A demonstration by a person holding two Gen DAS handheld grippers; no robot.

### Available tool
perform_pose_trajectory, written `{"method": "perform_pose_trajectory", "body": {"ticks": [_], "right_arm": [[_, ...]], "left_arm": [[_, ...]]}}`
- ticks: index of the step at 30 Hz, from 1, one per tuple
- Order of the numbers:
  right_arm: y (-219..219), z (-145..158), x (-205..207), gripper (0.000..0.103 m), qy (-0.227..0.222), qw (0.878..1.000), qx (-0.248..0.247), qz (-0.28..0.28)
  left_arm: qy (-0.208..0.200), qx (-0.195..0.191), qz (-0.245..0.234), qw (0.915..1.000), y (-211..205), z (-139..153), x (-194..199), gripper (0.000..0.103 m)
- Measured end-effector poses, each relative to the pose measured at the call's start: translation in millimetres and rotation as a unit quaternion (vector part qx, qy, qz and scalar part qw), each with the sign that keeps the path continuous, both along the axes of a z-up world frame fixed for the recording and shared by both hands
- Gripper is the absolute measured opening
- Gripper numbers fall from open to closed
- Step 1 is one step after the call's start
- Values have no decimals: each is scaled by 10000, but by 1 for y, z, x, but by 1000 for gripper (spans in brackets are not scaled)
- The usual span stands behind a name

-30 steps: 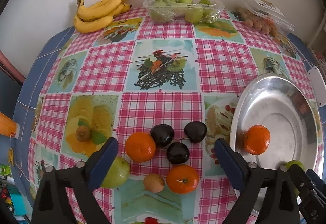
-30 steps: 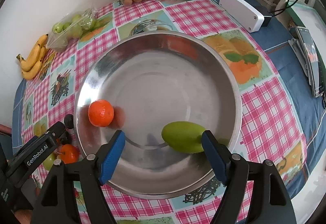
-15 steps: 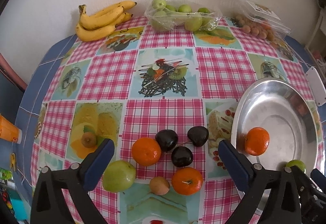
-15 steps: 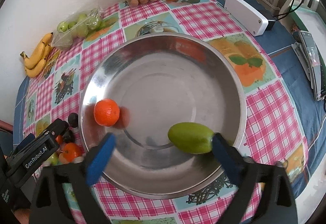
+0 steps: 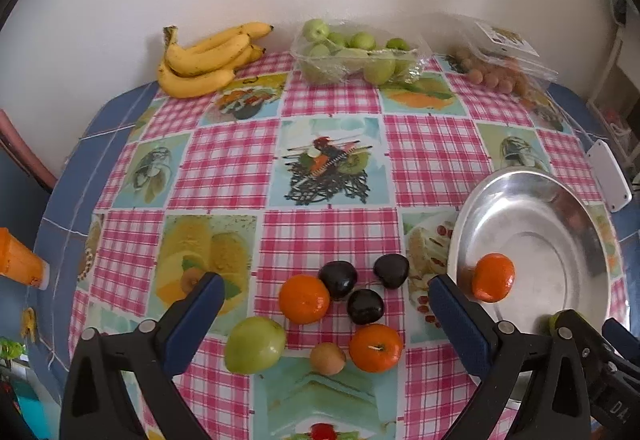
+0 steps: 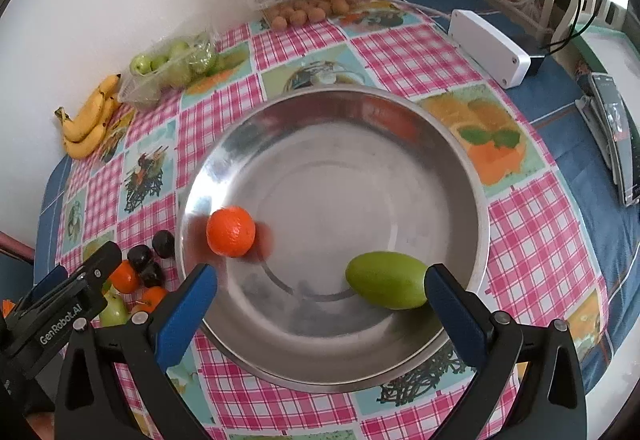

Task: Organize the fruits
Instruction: 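Withdraw both open tools from the bowl toward the fruit cluster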

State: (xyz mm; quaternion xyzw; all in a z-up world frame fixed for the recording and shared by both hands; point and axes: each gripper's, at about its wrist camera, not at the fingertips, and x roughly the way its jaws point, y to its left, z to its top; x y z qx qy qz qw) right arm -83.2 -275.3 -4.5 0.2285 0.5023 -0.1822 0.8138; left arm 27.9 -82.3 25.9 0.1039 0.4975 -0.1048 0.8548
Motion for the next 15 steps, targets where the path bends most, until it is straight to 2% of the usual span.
{"method": "perform_pose_trajectory", "body": {"ticks": [4, 9, 15], "right_arm": [[4, 3, 0, 103, -126, 9998, 123, 54], [16, 13, 0, 103, -231, 9994, -221, 155], [27, 12, -1, 103, -229, 9994, -136, 235]], "left_arm": [[-209, 93, 155, 9996, 9, 9, -4, 103], [-389, 274, 497, 9976, 27, 19, -7, 103], [-280, 382, 816, 9955, 49, 20, -9, 103]]}}
